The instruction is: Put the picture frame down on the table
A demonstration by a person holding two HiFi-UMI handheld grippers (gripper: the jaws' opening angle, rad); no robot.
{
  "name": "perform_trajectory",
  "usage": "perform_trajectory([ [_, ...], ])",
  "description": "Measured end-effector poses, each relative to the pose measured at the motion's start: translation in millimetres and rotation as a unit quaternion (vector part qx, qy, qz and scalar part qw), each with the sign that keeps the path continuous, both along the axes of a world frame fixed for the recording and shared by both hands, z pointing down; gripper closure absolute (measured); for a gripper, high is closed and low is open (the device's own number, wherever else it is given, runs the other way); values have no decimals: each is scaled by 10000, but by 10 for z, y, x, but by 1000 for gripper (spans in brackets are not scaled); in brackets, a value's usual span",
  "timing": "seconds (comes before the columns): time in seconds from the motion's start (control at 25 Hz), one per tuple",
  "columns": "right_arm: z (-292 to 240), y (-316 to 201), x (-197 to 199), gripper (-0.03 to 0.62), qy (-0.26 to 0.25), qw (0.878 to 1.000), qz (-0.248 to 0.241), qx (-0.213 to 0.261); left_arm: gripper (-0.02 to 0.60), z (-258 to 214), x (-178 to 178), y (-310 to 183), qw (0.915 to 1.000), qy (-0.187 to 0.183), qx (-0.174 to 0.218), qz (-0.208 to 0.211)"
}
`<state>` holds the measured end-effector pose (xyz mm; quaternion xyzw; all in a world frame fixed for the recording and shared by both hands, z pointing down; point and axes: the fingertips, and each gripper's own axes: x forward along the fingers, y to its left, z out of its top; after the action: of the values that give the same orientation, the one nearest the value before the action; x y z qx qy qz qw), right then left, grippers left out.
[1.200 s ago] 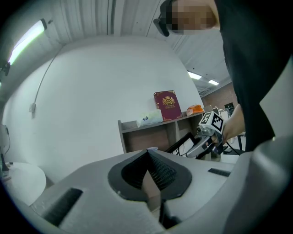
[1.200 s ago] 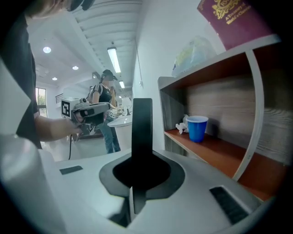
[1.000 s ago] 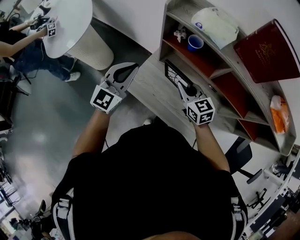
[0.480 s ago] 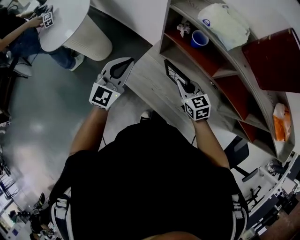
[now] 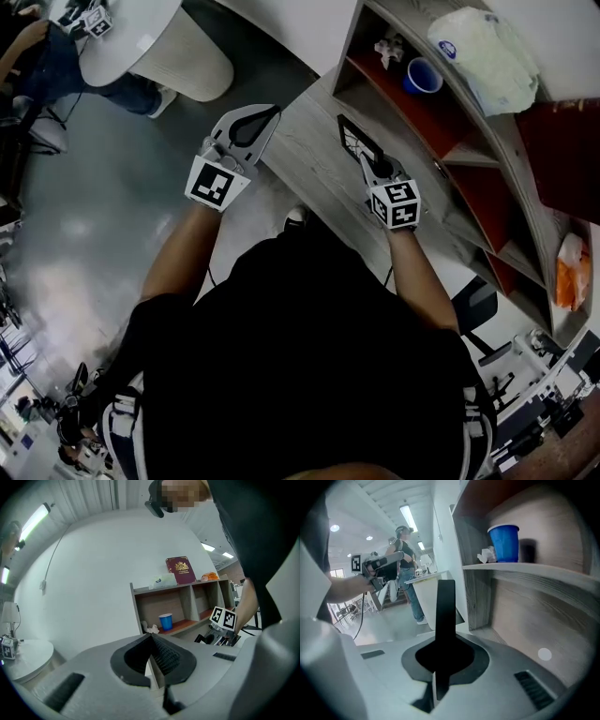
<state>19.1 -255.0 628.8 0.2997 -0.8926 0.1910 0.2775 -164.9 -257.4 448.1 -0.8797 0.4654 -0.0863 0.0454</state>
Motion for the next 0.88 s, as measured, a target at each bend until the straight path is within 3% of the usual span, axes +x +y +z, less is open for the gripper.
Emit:
perform_trajectory([
  [0.6, 707, -359, -264, 577, -123, 9987, 92, -492, 565, 292, -142, -193, 9993, -229, -272, -99],
  [0.88, 1052, -447, -357, 577, -283, 9940, 428, -962, 565, 446, -274, -223, 9984, -359, -415, -108],
])
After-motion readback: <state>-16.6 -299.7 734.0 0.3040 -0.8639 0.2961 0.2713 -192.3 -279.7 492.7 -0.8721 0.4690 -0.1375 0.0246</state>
